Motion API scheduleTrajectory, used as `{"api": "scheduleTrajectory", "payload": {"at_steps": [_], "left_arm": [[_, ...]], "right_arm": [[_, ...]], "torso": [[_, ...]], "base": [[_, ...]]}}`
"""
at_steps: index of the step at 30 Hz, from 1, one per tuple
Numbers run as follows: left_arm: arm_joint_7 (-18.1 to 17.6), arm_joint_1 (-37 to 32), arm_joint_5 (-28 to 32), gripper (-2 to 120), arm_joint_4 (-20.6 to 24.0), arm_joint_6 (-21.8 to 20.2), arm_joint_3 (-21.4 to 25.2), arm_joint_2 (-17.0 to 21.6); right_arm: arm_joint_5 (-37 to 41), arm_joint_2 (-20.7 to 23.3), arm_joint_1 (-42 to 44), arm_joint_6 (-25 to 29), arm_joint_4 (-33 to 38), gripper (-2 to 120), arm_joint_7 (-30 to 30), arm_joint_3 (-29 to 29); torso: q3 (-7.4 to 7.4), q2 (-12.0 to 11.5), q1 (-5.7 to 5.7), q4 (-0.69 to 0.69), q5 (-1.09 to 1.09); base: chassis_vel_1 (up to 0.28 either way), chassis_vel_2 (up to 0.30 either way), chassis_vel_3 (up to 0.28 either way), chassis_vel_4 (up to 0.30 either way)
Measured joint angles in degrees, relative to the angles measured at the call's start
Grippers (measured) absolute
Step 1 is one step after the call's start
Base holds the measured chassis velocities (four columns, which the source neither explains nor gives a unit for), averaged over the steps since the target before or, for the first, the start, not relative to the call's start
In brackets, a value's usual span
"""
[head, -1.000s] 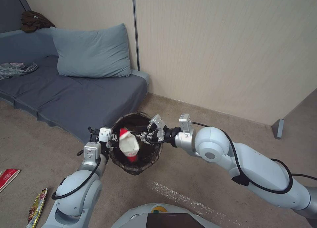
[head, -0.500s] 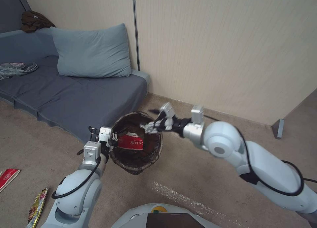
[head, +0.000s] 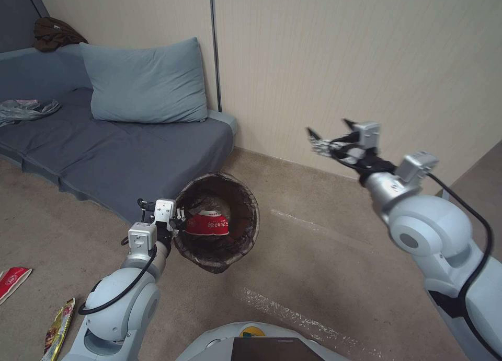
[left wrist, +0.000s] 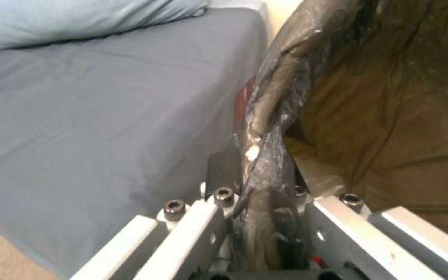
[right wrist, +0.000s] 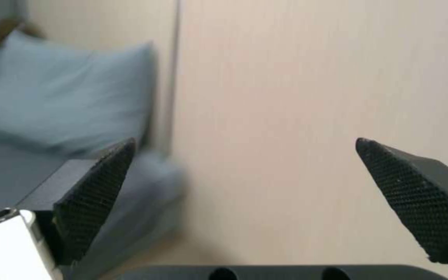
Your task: Pick up the trash bin, then pick up the garbage from the floor and place it into the trash bin.
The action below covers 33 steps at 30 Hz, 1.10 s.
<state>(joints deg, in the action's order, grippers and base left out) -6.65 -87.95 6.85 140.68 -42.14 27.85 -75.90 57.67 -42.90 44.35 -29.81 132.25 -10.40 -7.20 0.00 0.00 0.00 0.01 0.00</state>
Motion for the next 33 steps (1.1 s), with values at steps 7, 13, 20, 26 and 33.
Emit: {"api": "scheduleTrajectory", "payload": {"at_steps": [7,13,20,26,33], "left_arm": [[-0.4,0.0,0.8,0,0.2,0.0,0.0,0.0],[-1.8,0.4,2.1,0,0.5,0.0,0.5,-0.1],[-3.5,1.0,3.5,0,0.5,0.0,0.5,-0.2],[-3.7,1.0,4.0,0,0.1,1.5,0.6,-0.5],[-3.8,0.7,4.7,0,0.2,2.3,1.3,-0.1]], "right_arm": [[-3.1,-0.5,5.6,0.4,1.0,100,-3.2,-7.4],[-15.4,-5.8,19.2,3.9,2.7,100,-2.2,-25.4],[-33.9,-15.4,36.0,15.0,3.5,100,4.0,-37.9],[-45.1,-30.0,45.6,22.6,2.6,100,5.7,-38.3],[-51.4,-33.5,47.8,25.8,-0.7,100,6.0,-34.7]], "torso": [[0.00,0.0,0.00,-0.02,0.01],[-0.01,0.0,0.00,-0.07,0.03],[-0.01,0.0,0.00,-0.04,0.04],[0.00,0.0,0.00,0.01,0.00],[0.00,0.0,0.00,0.00,0.00]], "base": [[0.000,0.000,0.000,0.000],[0.000,0.000,0.000,0.000],[0.000,0.000,0.000,0.000],[0.000,0.000,0.000,0.000],[0.000,0.000,0.000,0.000]]}}
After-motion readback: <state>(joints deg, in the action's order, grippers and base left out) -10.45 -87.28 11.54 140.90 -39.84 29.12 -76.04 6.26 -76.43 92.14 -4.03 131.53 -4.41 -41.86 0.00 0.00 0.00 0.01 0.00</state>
